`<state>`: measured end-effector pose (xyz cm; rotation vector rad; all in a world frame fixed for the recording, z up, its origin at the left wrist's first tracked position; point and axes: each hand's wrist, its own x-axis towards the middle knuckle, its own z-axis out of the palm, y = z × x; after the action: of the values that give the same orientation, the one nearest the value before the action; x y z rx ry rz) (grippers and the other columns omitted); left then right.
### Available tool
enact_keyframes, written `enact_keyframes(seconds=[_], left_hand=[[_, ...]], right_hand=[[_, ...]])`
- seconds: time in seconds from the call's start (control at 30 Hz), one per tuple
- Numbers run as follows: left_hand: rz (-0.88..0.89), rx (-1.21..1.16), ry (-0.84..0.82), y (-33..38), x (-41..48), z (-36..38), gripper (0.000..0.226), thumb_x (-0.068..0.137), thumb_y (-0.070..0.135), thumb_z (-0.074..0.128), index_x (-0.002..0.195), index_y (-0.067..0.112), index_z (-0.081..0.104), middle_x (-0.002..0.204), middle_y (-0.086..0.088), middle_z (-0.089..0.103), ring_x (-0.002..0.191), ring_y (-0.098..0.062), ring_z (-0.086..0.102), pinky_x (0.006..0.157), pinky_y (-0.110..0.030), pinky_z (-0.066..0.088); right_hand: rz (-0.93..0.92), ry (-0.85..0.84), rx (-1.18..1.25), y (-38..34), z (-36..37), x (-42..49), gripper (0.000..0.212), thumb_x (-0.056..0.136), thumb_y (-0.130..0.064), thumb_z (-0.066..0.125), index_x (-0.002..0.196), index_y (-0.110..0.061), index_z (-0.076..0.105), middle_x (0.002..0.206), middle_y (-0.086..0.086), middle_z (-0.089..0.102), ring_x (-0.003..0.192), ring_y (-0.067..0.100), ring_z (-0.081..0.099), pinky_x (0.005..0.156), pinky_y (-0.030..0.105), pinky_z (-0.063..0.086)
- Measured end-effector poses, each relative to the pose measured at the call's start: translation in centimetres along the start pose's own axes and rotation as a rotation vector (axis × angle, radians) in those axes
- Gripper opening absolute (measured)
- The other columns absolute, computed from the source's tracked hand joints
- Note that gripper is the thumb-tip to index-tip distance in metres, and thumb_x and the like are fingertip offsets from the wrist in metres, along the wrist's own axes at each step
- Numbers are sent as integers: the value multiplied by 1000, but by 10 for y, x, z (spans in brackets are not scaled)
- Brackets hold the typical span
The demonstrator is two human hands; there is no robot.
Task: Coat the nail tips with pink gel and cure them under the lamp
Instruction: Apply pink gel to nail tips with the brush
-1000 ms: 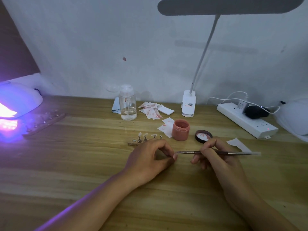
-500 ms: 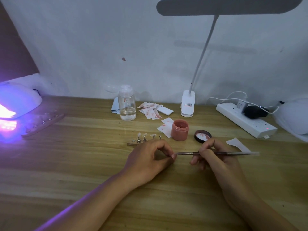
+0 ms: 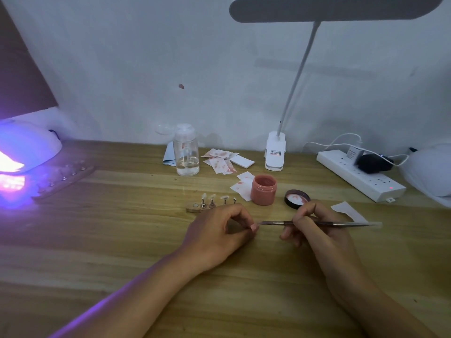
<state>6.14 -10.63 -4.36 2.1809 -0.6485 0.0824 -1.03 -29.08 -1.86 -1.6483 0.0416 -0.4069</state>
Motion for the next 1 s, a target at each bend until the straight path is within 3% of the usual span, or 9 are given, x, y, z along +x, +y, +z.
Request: enact_keyframes(seconds=[0.8, 1.0], left_hand=[[-14, -7, -8, 0, 1, 0, 7, 83, 34, 75, 81, 36, 68, 79, 36, 63, 51, 7, 48, 49, -14, 28], [-29, -37, -13, -2, 1, 1, 8, 82, 39, 73, 82, 42, 66, 84, 32, 66, 48, 2, 46, 53, -24, 28]], right_hand=[[-19, -13, 24, 2, -1, 1, 13, 93, -1, 52, 81, 4, 51, 64, 14, 68, 57, 17, 53, 53, 19, 46], [-32, -51, 49, 3, 0, 1, 13, 94, -2, 53, 82, 3, 50, 67, 16, 70, 56, 15, 54, 53, 20, 46]])
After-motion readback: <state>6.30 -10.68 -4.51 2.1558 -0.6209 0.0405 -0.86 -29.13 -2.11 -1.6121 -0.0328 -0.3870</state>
